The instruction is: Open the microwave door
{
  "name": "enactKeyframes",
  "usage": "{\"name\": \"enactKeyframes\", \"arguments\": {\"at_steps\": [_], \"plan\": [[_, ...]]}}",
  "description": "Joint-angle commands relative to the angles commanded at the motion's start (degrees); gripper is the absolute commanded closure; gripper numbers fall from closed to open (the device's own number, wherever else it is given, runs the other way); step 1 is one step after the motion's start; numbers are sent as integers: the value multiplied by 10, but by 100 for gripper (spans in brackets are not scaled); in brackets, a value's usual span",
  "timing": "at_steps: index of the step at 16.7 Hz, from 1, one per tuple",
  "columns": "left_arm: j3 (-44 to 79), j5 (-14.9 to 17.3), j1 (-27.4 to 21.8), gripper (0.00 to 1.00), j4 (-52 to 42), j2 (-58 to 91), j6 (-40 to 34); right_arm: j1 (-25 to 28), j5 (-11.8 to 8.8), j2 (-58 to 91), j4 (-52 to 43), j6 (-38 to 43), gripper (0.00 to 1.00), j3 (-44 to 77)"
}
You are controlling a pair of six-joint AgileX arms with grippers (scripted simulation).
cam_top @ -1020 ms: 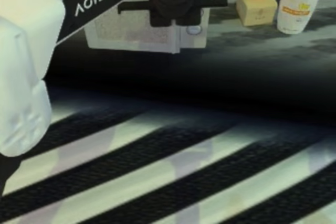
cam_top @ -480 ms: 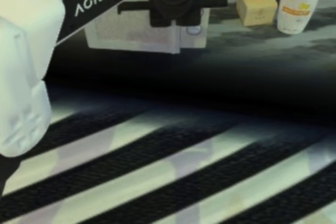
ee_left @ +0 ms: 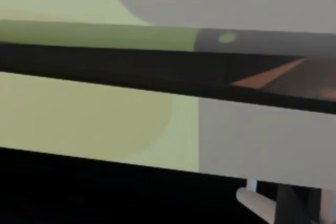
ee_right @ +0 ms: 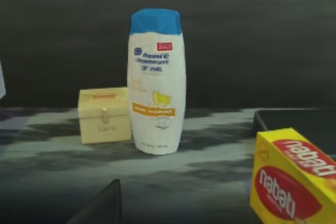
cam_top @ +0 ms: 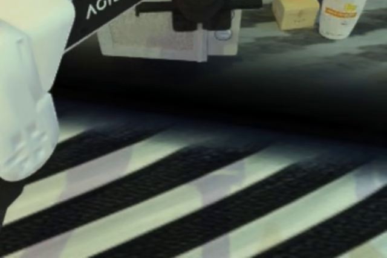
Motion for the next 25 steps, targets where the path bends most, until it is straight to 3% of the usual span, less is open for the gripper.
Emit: {"name": "enactKeyframes", "arguments": {"at_steps": [8,15,25], "plan": [[0,4,-3,100,3,0,-1,0,0,0,0,0,0,0],[-96,22,2,100,52,-58,48,0,0,0,0,0,0,0],[-98,22,2,100,53,-59,49,0,0,0,0,0,0,0]]}}
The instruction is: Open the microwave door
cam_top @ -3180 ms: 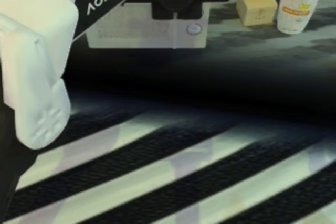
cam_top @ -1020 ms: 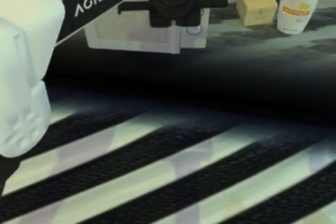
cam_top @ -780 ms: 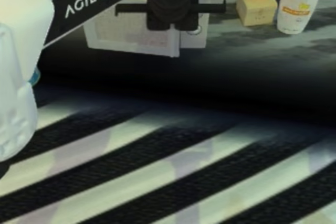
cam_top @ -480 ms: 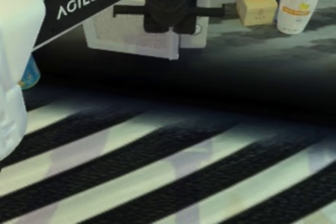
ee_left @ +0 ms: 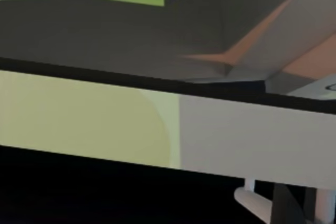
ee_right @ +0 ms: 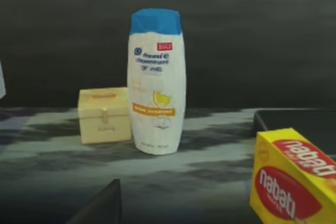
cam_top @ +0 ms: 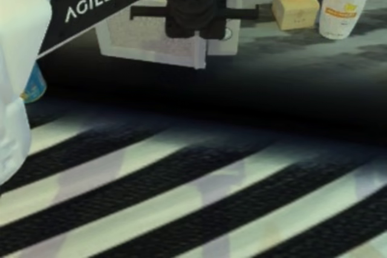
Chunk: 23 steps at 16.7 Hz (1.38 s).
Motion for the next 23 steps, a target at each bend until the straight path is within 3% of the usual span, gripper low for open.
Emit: {"name": "enactKeyframes", "arguments": {"at_steps": [17,23], "plan": [[-1,4,-4,100,2,0,-1,0,0,0,0,0,0,0],[-75,23,4,100,39,-48,47,0,0,0,0,0,0,0]]}}
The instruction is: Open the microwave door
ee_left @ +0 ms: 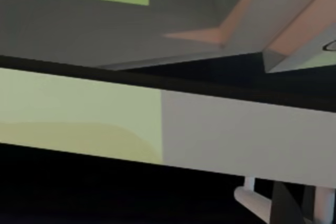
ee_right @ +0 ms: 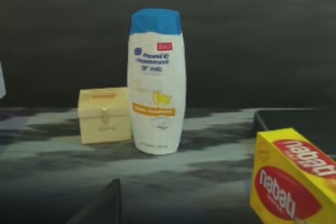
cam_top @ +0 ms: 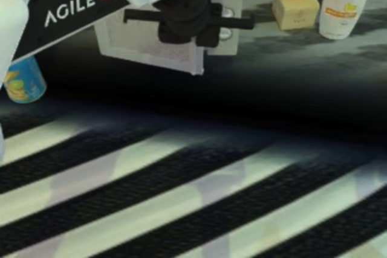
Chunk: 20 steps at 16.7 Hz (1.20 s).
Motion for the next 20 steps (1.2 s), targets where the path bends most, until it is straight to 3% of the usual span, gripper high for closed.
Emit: {"name": "enactKeyframes", "arguments": {"at_steps": [20], "plan": [[-12,3,1,100,6,-7,8,0,0,0,0,0,0,0]]}}
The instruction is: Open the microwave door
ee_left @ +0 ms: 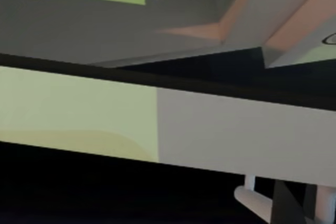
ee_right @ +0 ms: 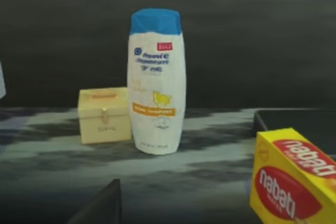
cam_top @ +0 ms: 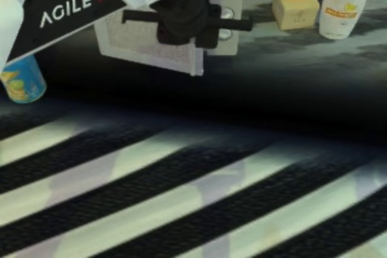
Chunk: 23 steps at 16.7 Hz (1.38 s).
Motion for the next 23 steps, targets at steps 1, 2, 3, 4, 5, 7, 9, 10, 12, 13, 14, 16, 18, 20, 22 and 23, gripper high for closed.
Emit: {"name": "enactKeyframes", "arguments": {"at_steps": [1,2,3,4,5,7,9,10,12,13,14,16,18,20,22,23], "plan": [[0,0,0,100,0,0,0,0,0,0,0,0,0,0],[0,0,0,100,0,0,0,0,0,0,0,0,0,0],[0,0,0,100,0,0,0,0,0,0,0,0,0,0],[0,0,0,100,0,0,0,0,0,0,0,0,0,0],[0,0,0,100,0,0,0,0,0,0,0,0,0,0],[1,3,-4,100,1,1,-2,0,0,0,0,0,0,0],[-9,7,-3,100,5,-6,6,0,0,0,0,0,0,0],[-20,10,-1,100,11,-14,14,0,0,0,0,0,0,0],[-48,20,4,100,23,-32,35,0,0,0,0,0,0,0],[-61,24,6,100,29,-41,45,0,0,0,0,0,0,0],[-70,28,8,100,34,-47,53,0,0,0,0,0,0,0],[-76,30,9,100,36,-51,58,0,0,0,0,0,0,0],[-76,30,9,100,36,-51,58,0,0,0,0,0,0,0],[-76,30,9,100,36,-51,58,0,0,0,0,0,0,0],[-76,30,9,100,36,-51,58,0,0,0,0,0,0,0],[-76,30,9,100,36,-51,58,0,0,0,0,0,0,0]]}}
